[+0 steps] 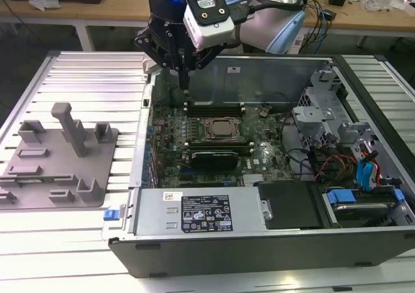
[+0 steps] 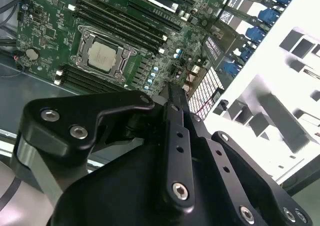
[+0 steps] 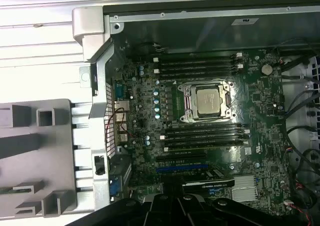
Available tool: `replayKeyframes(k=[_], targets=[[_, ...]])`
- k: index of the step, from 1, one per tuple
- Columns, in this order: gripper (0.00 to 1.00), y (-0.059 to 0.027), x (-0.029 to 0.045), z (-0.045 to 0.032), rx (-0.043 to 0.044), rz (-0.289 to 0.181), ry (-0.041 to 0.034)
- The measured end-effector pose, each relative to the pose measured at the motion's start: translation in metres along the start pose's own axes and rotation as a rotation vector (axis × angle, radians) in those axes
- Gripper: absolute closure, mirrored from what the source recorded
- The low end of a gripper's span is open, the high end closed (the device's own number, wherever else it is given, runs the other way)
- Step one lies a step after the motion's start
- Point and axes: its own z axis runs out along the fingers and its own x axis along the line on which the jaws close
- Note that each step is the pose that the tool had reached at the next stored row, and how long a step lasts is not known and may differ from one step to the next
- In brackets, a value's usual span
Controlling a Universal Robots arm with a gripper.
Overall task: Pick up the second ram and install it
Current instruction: 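Reach for the second ram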
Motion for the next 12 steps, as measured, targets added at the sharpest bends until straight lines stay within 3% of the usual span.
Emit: replayKeyframes(k=[4,12], targets=[[0.92,-0.0003,0.0042,-0.0002,0.0001,0.0,0.0],[0.92,-0.0022,0.0296,-0.0008,0.0,0.0,-0.0002]])
